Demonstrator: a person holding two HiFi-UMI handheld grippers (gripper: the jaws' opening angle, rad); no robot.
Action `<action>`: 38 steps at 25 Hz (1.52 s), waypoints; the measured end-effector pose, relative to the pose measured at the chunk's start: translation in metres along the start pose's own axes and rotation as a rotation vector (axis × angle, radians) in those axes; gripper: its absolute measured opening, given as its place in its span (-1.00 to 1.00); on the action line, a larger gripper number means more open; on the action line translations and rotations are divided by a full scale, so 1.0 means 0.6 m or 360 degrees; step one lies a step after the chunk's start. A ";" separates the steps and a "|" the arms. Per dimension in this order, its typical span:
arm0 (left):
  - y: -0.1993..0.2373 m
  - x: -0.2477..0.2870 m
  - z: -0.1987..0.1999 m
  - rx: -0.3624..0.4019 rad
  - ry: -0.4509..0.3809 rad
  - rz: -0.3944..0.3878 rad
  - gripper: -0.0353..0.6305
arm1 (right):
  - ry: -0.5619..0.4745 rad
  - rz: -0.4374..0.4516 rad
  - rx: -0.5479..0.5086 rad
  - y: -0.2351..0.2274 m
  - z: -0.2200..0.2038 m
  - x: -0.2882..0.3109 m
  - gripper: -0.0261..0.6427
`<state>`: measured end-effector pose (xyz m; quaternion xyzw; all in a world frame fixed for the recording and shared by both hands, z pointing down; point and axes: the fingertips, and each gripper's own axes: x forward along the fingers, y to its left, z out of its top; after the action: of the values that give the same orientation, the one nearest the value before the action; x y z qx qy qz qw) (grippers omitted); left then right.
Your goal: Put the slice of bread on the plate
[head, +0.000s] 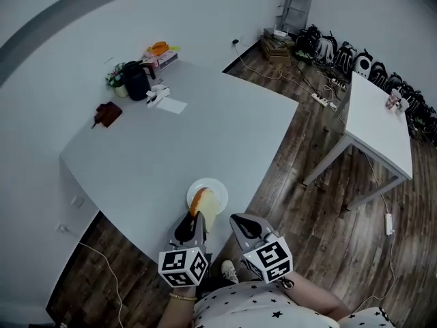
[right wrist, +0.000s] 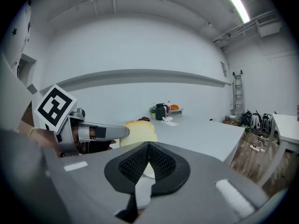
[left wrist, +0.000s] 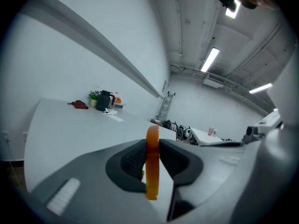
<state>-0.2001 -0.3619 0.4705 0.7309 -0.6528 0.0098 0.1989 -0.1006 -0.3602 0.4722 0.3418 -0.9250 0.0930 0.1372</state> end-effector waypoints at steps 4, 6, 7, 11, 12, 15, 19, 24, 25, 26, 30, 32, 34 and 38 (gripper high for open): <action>0.021 0.052 -0.010 -0.0065 0.0056 -0.0029 -0.63 | 0.0043 -0.0014 0.0004 -0.018 -0.001 0.037 -0.93; 0.029 0.074 -0.020 -0.0092 0.0090 -0.0037 -0.63 | 0.0070 -0.0023 0.0010 -0.027 -0.005 0.048 -0.93; 0.033 0.085 -0.026 -0.0101 0.0104 -0.0040 -0.63 | 0.0078 -0.0028 0.0014 -0.032 -0.006 0.053 -0.93; 0.060 0.124 -0.047 -0.0229 0.0145 -0.0049 -0.63 | 0.0113 -0.0045 0.0032 -0.048 -0.007 0.073 -0.93; 0.067 0.130 -0.050 -0.0282 0.0149 -0.0053 -0.63 | 0.0120 -0.0046 0.0033 -0.051 -0.006 0.078 -0.93; 0.088 0.143 -0.060 -0.0382 0.0163 -0.0050 -0.63 | 0.0142 -0.0036 0.0034 -0.058 -0.008 0.089 -0.93; 0.125 0.155 -0.082 -0.0412 0.0229 0.0069 -0.60 | 0.0162 0.0001 0.0028 -0.064 -0.011 0.104 -0.93; 0.169 0.152 -0.107 -0.0335 0.0322 0.0292 -0.53 | 0.0178 0.0067 0.0020 -0.062 -0.007 0.124 -0.93; 0.175 0.151 -0.111 -0.0298 0.0343 0.0334 -0.52 | 0.0176 0.0076 0.0021 -0.062 -0.006 0.128 -0.93; 0.180 0.149 -0.114 -0.0259 0.0362 0.0374 -0.52 | 0.0174 0.0084 0.0022 -0.061 -0.004 0.132 -0.93; 0.196 0.144 -0.122 -0.0156 0.0397 0.0482 -0.49 | 0.0163 0.0121 0.0011 -0.055 0.000 0.143 -0.93; 0.198 0.140 -0.115 -0.0159 0.0371 0.0489 -0.49 | 0.0162 0.0135 0.0006 -0.051 0.001 0.146 -0.93; 0.191 0.133 -0.100 -0.0161 0.0328 0.0477 -0.50 | 0.0162 0.0147 0.0001 -0.046 0.001 0.145 -0.93; 0.162 0.109 -0.062 -0.0144 0.0216 0.0447 -0.69 | 0.0152 0.0175 -0.0020 -0.035 0.000 0.143 -0.92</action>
<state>-0.2745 -0.4191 0.5498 0.6204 -0.7334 0.0573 0.2719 -0.1493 -0.4279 0.5010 0.2848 -0.9354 0.1108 0.1781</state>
